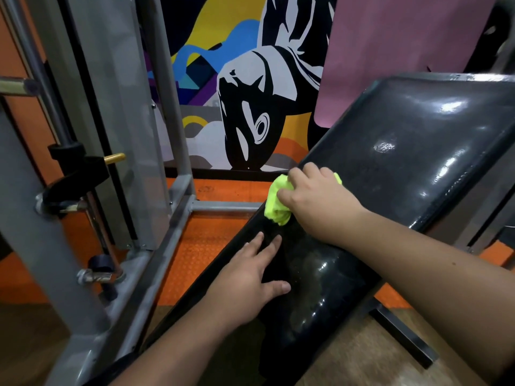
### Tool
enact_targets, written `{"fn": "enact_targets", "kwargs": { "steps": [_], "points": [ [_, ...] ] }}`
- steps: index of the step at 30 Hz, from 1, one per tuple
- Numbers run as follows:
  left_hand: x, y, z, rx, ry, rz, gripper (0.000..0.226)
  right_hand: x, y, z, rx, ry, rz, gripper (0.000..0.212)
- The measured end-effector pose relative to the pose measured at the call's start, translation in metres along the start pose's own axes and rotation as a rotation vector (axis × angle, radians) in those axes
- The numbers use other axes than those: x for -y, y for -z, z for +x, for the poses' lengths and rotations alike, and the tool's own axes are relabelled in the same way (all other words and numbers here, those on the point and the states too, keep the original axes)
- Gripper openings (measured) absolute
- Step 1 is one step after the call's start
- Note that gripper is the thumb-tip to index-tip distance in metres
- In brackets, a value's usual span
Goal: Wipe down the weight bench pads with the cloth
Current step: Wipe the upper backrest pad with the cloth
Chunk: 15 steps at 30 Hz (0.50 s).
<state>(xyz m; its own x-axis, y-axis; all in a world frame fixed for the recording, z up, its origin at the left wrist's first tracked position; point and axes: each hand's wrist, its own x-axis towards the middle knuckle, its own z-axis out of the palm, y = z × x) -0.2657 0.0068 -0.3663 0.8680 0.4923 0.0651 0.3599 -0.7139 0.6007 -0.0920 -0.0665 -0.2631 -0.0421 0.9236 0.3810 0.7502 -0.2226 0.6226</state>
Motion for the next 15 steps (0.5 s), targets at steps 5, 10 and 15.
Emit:
{"fn": "enact_targets", "kwargs": {
  "steps": [5, 10, 15],
  "points": [
    [-0.002, -0.001, -0.003, 0.0, -0.001, -0.004, 0.088, -0.007, -0.003, 0.002, 0.011, -0.016, 0.023, 0.027],
    [-0.001, -0.001, -0.002, -0.002, 0.007, 0.004, 0.088, 0.0, -0.009, 0.006, 0.037, 0.066, 0.005, 0.024],
    [0.0, -0.001, -0.002, -0.008, -0.004, -0.005, 0.089, -0.006, -0.006, 0.017, 0.035, -0.025, 0.011, 0.021]
  ]
}}
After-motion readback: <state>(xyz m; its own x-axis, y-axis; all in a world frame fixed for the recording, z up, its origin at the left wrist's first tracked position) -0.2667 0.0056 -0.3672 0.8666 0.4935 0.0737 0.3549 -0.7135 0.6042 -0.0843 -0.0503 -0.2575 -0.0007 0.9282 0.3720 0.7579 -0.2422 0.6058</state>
